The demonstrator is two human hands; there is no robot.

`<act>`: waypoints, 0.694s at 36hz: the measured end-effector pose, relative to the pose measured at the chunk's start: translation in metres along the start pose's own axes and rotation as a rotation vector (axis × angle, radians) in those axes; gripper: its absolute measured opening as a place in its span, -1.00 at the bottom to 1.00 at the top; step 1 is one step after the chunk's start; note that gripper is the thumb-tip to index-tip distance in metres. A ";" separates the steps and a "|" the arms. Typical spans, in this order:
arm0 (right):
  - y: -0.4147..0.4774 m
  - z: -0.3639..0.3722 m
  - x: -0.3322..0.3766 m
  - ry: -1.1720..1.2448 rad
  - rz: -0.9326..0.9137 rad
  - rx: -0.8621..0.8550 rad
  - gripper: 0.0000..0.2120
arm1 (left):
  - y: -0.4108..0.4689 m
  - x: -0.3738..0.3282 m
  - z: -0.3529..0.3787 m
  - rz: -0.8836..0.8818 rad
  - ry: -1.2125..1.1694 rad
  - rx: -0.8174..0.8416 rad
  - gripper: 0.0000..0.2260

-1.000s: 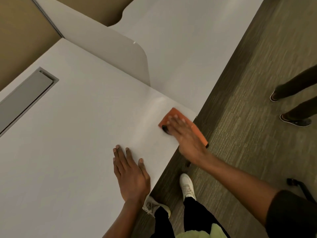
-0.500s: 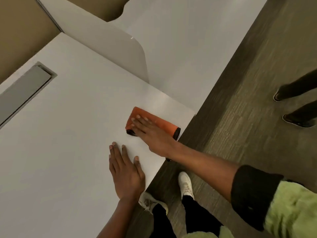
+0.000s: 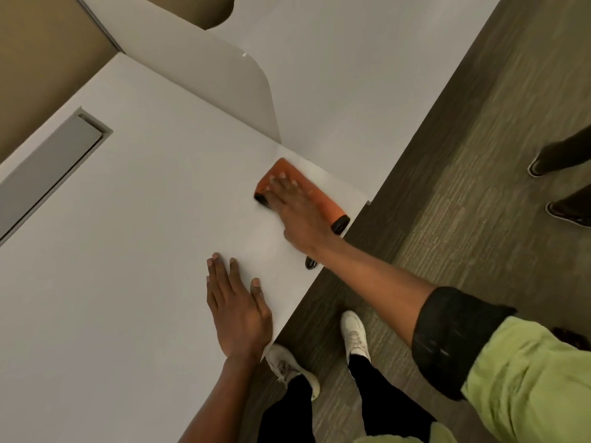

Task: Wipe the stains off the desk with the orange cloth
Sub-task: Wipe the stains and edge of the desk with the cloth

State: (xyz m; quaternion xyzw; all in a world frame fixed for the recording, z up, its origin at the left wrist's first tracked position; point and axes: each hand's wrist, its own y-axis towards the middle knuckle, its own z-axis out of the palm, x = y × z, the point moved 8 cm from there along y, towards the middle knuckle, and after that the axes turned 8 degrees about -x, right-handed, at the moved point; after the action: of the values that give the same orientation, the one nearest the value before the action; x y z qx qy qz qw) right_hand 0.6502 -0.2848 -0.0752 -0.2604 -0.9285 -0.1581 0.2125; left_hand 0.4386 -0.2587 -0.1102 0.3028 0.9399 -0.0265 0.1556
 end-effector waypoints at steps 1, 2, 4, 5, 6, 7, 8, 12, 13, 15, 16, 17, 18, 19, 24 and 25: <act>-0.015 0.005 0.013 0.021 -0.027 0.027 -0.28 | 0.000 0.000 0.000 0.004 -0.001 -0.006 -0.42; -0.032 0.009 0.024 0.028 -0.054 0.051 -0.32 | 0.000 0.001 0.001 0.006 -0.004 -0.015 -0.42; -0.070 0.013 0.042 0.021 -0.069 0.061 -0.30 | 0.001 0.002 0.002 0.009 -0.014 -0.027 -0.42; -0.089 0.013 0.046 0.010 -0.054 0.048 -0.30 | 0.001 0.002 0.002 0.012 -0.015 -0.027 -0.42; -0.105 0.012 0.045 0.001 -0.023 0.023 -0.30 | 0.001 0.002 0.003 0.015 -0.014 -0.029 -0.42; -0.119 0.008 0.040 -0.008 0.014 -0.020 -0.30 | 0.001 0.002 0.003 0.018 -0.014 -0.030 -0.42; -0.130 0.003 0.032 -0.015 0.050 -0.077 -0.29 | 0.001 0.002 0.003 0.019 -0.014 -0.026 -0.42; -0.132 -0.015 -0.010 -0.039 0.234 -0.274 -0.19 | 0.001 0.005 0.008 0.038 0.010 0.006 -0.44; -0.127 -0.016 -0.018 -0.032 0.274 -0.307 -0.20 | 0.002 0.006 0.009 0.045 0.012 0.011 -0.43; -0.118 -0.019 -0.025 -0.019 0.367 -0.364 -0.19 | 0.001 0.007 0.010 0.071 0.022 0.010 -0.42; -0.116 -0.019 -0.025 -0.003 0.412 -0.392 -0.18 | 0.002 0.007 0.010 0.078 0.027 0.007 -0.42; -0.117 -0.018 -0.023 0.019 0.459 -0.423 -0.17 | 0.002 0.008 0.011 0.077 0.027 0.005 -0.42; -0.121 -0.015 -0.019 0.044 0.506 -0.459 -0.16 | 0.001 0.008 0.011 0.076 0.024 0.005 -0.43; -0.129 -0.011 -0.014 0.068 0.546 -0.496 -0.15 | 0.001 0.008 0.010 0.075 0.019 0.003 -0.43; -0.185 0.027 0.046 0.099 0.490 -0.541 -0.25 | 0.003 0.008 0.011 0.097 0.028 -0.013 -0.42; -0.192 0.030 0.055 0.139 0.496 -0.555 -0.28 | 0.003 0.008 0.011 0.100 0.034 -0.011 -0.42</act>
State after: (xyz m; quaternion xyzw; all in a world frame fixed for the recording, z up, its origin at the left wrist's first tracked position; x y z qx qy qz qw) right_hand 0.4922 -0.4063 -0.1104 -0.5136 -0.7424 -0.3645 0.2283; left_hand 0.4373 -0.2529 -0.1233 0.3491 0.9261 -0.0082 0.1427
